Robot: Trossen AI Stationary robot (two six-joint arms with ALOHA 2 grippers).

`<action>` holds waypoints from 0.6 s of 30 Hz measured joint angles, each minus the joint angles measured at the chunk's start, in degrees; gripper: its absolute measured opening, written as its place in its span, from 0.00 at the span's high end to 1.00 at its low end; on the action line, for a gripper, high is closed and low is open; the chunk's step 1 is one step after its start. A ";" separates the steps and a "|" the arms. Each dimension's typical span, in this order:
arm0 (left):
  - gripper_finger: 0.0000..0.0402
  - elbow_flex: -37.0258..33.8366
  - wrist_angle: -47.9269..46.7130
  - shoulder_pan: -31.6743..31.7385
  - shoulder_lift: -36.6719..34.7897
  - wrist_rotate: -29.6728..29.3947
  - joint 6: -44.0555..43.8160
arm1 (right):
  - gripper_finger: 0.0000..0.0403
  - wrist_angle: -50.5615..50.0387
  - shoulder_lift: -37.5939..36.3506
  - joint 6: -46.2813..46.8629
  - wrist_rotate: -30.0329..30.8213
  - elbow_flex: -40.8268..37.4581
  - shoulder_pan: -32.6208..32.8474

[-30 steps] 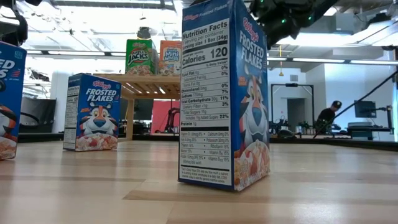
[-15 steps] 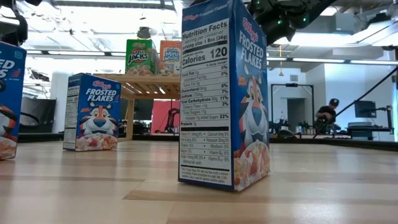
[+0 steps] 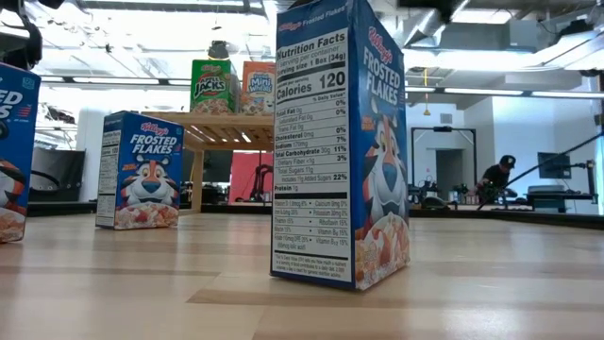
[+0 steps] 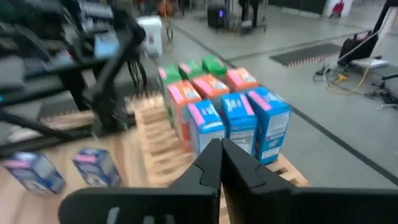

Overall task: Stack cereal on shelf
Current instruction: Put the bottom right blue cereal box on the shelf

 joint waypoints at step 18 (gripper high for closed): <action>0.38 0.00 1.59 0.00 0.02 4.93 -8.51 | 0.93 0.89 -14.47 20.12 -3.78 -0.07 21.52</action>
